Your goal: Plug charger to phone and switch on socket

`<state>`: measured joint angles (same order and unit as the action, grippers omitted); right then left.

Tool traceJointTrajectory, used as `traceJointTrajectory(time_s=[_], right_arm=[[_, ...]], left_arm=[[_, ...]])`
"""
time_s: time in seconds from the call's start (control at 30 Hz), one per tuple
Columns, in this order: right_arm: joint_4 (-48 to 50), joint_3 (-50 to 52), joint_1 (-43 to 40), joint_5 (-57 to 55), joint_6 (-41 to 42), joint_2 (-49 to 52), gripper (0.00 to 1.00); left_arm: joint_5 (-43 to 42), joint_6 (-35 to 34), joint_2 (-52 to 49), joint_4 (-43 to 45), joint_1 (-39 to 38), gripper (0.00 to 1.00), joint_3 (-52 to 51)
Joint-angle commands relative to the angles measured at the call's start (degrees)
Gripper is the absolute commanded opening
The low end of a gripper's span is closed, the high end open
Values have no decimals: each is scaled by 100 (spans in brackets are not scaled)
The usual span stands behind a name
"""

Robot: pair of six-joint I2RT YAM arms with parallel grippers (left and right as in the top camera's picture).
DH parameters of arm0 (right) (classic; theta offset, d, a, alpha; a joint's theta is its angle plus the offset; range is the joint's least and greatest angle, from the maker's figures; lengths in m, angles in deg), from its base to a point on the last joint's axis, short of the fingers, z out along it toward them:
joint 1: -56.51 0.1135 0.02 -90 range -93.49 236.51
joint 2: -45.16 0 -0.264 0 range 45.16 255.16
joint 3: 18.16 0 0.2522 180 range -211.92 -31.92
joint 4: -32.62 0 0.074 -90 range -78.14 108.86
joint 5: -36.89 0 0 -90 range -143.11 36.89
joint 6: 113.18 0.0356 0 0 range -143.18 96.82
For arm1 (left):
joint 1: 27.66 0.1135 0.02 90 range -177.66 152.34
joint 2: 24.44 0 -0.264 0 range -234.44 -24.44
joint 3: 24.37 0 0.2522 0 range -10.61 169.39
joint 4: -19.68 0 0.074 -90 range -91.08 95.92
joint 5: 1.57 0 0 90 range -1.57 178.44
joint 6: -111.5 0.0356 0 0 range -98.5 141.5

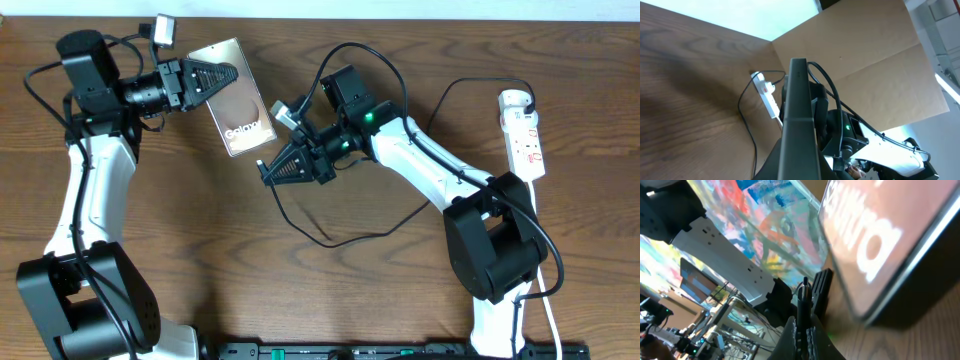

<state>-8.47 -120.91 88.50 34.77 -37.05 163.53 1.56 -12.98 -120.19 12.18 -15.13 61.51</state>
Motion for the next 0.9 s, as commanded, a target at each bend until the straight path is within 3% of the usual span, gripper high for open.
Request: traceJointTrajectory(time_s=[0.0, 0.87], right_arm=[[111, -81, -17, 157, 295, -7, 1], [485, -81, -46, -94, 531, -7, 1]], left_arm=[[-116, 37, 59, 26, -9, 7, 11], [-164, 39, 59, -20, -13, 7, 11]])
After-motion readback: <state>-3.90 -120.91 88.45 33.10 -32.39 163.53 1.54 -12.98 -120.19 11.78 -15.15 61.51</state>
